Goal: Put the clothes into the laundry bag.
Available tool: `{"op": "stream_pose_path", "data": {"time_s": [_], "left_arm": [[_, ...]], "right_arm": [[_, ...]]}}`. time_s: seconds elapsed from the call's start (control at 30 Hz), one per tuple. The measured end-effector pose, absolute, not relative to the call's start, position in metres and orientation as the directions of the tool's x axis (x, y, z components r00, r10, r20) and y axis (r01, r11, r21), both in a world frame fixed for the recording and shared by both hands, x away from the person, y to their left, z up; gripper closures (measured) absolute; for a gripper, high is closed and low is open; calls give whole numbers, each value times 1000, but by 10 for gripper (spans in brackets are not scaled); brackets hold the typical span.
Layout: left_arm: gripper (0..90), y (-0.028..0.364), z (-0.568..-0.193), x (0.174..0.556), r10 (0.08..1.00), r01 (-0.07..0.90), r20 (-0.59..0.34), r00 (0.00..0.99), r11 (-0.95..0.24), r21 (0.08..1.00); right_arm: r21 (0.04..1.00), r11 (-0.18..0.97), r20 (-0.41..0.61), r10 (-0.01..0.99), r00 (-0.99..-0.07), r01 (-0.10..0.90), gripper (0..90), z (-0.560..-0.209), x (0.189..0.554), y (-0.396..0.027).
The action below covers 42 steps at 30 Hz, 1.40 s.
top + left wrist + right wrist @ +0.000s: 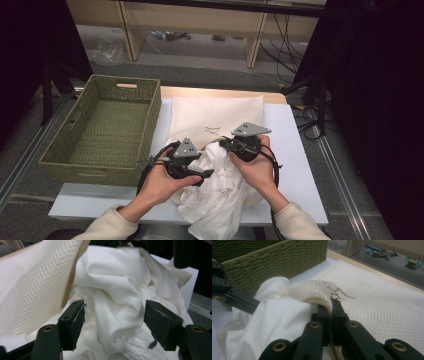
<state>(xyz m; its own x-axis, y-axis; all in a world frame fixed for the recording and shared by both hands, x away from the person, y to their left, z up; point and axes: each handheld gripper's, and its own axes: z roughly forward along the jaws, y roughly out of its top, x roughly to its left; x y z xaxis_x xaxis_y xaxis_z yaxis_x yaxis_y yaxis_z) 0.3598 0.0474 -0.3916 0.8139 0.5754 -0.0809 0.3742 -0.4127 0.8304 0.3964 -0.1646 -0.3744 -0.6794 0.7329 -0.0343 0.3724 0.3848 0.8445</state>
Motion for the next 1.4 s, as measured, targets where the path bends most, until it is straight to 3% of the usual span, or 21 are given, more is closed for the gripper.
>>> {"op": "stream_pose_path", "data": {"time_s": [0.23,0.43,0.5,0.57,0.67,0.73,0.83,1.03,1.23,1.4], "left_arm": [[419,25,-412,383,596,425,-103,797,-431,796],[677,4,-406,381,579,383,-49,814,-471,794],[721,-1,-405,383,588,380,-36,808,-474,795],[748,-5,-409,386,609,393,-39,792,-460,797],[762,-3,-417,400,642,386,31,766,-499,776],[760,-2,-424,408,663,411,19,748,-485,772],[706,0,-424,408,663,405,12,749,-472,783],[393,26,-408,383,632,375,5,775,-467,801],[280,56,-406,353,605,378,-15,796,-477,794],[216,56,-422,361,606,413,-27,795,-508,756]], "right_arm": [[844,388,-35,729,-683,371,889,-373,395,-164],[851,391,-50,726,-686,351,890,-372,396,-165],[853,388,-53,729,-682,349,890,-371,395,-165],[854,380,-41,732,-681,357,890,-370,393,-164],[850,383,-32,723,-690,361,891,-368,390,-161],[848,398,-48,715,-697,350,890,-368,389,-159],[845,409,-62,715,-696,345,890,-370,389,-157],[853,393,-58,726,-686,344,890,-369,392,-165],[850,391,-54,731,-681,353,889,-368,393,-165],[846,385,-41,736,-676,368,889,-368,391,-163]]}}
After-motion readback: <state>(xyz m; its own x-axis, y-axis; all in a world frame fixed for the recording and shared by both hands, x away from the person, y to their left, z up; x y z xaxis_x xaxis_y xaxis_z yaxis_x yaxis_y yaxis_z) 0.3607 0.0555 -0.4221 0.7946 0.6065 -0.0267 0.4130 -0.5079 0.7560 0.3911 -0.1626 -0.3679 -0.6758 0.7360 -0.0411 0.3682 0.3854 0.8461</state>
